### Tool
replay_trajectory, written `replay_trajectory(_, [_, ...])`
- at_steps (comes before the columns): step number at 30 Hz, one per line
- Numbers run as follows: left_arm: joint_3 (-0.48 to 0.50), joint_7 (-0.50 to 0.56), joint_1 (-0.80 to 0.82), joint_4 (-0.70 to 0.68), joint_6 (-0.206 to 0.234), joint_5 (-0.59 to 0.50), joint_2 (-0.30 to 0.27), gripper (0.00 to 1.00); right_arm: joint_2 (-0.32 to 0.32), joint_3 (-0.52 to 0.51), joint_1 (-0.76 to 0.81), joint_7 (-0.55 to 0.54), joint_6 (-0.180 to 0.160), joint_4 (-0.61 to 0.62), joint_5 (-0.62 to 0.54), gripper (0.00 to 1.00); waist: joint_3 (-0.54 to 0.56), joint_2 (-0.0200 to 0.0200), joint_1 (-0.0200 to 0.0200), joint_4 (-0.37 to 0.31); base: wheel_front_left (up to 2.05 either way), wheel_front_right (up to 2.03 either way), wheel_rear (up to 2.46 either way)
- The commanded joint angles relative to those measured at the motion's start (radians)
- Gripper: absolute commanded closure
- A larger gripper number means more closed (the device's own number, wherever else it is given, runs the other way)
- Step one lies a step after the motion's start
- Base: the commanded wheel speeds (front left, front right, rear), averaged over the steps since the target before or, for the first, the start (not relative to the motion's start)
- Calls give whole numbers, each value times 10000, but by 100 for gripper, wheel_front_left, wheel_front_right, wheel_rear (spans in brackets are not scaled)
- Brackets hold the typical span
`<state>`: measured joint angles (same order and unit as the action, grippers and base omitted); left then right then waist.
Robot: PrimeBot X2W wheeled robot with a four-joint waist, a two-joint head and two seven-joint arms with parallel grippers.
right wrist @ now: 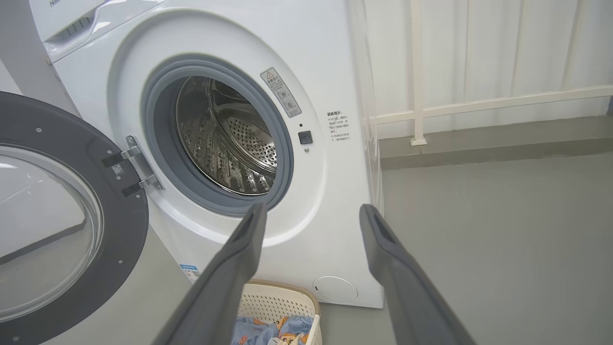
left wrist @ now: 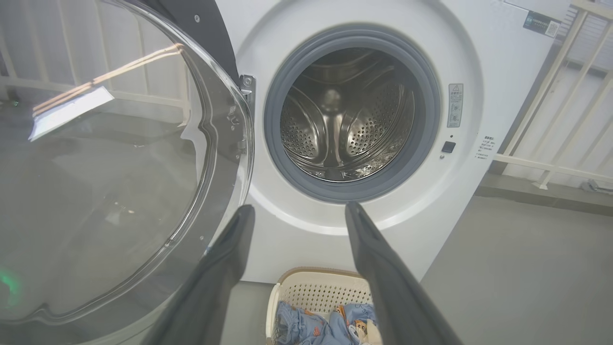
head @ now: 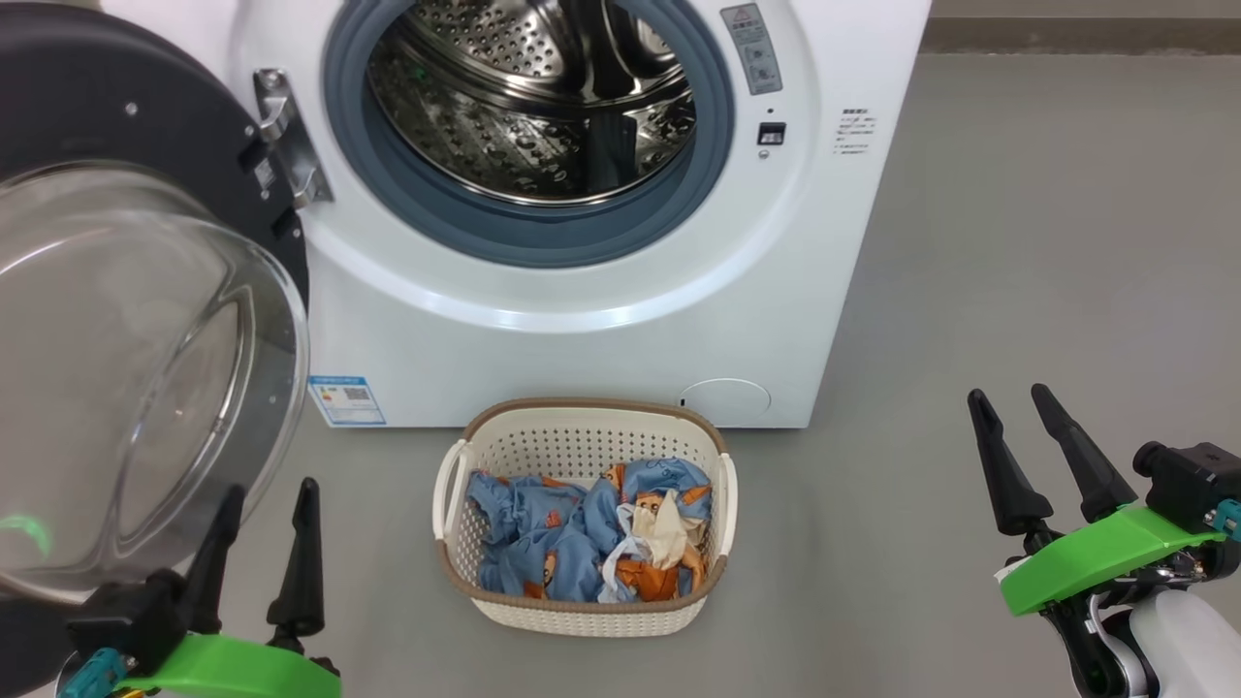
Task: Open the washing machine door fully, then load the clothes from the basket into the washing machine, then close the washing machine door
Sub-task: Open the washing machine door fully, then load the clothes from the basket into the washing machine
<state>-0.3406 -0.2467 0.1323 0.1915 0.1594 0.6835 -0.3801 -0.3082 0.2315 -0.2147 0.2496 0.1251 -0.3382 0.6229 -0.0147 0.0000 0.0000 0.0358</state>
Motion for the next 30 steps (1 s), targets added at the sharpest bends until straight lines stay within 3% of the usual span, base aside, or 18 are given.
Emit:
replay_trajectory(1, [449, -119, 124, -188, -8, -126, -165, 0, -199, 212, -84, 122, 56, 282, -98, 0, 64, 0, 0, -158, 0, 0, 0])
replay_trajectory(30, [978, -150, -93, -111, -589, -976, 498, 0, -244, 194, -131, 122, 56, 420, -233, 0, -129, 0, 0, -395, 0, 0, 0])
